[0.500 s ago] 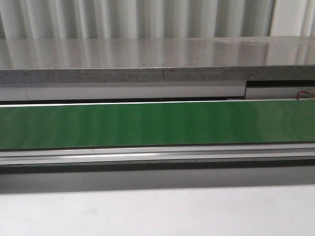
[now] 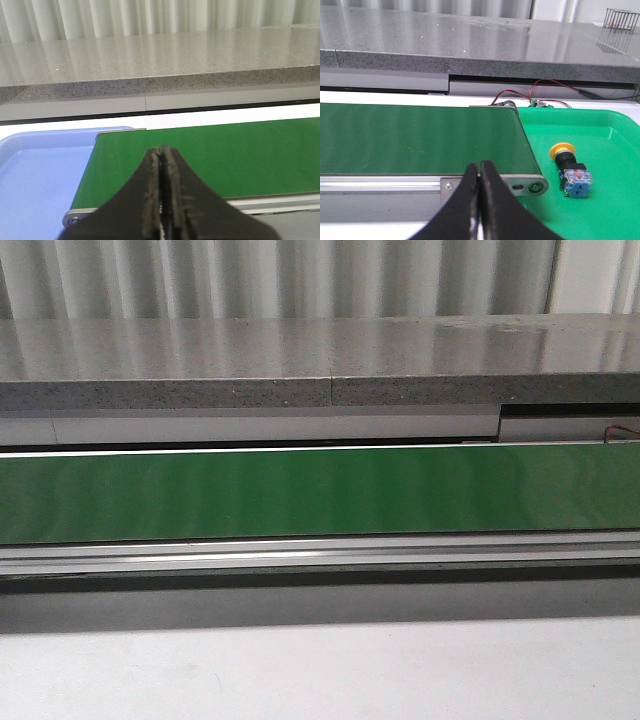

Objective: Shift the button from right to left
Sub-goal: 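Move the right gripper toward the yellow button in the green tray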

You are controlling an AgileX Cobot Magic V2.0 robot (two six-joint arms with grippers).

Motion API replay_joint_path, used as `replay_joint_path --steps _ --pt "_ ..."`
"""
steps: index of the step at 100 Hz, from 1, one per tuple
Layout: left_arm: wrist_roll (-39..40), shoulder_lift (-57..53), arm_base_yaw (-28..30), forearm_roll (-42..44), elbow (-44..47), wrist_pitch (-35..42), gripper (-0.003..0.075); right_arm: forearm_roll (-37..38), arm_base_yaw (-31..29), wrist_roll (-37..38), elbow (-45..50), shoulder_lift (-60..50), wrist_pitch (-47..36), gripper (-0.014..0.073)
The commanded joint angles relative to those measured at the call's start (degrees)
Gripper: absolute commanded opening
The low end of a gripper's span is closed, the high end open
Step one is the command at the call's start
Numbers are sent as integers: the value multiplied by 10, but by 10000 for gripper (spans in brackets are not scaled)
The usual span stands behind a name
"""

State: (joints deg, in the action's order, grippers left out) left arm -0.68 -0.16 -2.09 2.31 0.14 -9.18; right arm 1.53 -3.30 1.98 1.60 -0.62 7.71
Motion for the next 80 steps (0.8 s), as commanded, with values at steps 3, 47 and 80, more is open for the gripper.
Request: replay_joint_path --steps 3,47,80 --pt "7 -20 -1 -5 23 43 -20 7 -4 -5 -12 -11 -47 -66" --pt "7 -20 -1 -5 23 43 -20 -23 -4 -5 -89 24 0 -65" --pt "7 -20 -1 -5 23 43 -20 -23 -4 -5 -227 203 96 -65"
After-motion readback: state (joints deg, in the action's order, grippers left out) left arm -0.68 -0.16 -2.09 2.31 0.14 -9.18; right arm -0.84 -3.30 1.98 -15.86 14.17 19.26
